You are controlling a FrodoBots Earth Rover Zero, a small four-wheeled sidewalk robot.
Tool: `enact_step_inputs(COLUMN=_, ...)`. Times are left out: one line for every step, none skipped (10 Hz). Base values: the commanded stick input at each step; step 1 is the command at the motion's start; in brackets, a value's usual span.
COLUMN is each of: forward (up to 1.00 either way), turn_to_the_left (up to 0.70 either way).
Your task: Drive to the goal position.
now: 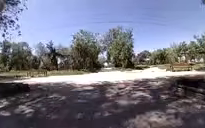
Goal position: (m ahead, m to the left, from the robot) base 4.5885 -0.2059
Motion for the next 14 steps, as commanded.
enact_step_inputs(forward=0.7, turn_to_the_left=0.01)
enact_step_inputs(forward=0.7, turn_to_the_left=0.01)
enact_step_inputs(forward=0.7, turn_to_the_left=0.01)
enact_step_inputs(forward=0.7, turn_to_the_left=0.01)
enact_step_inputs(forward=0.7, turn_to_the_left=0.01)
enact_step_inputs(forward=0.7, turn_to_the_left=0.01)
enact_step_inputs(forward=0.7, turn_to_the_left=0.01)
enact_step_inputs(forward=0.7, turn_to_the_left=0.01)
enact_step_inputs(forward=0.7, turn_to_the_left=0.01)
enact_step_inputs(forward=0.7, turn_to_the_left=0.01)
enact_step_inputs(forward=0.7, turn_to_the_left=0.01)
enact_step_inputs(forward=0.7, turn_to_the_left=0.01)
enact_step_inputs(forward=0.7, turn_to_the_left=0.01)
enact_step_inputs(forward=0.7, turn_to_the_left=0.01)
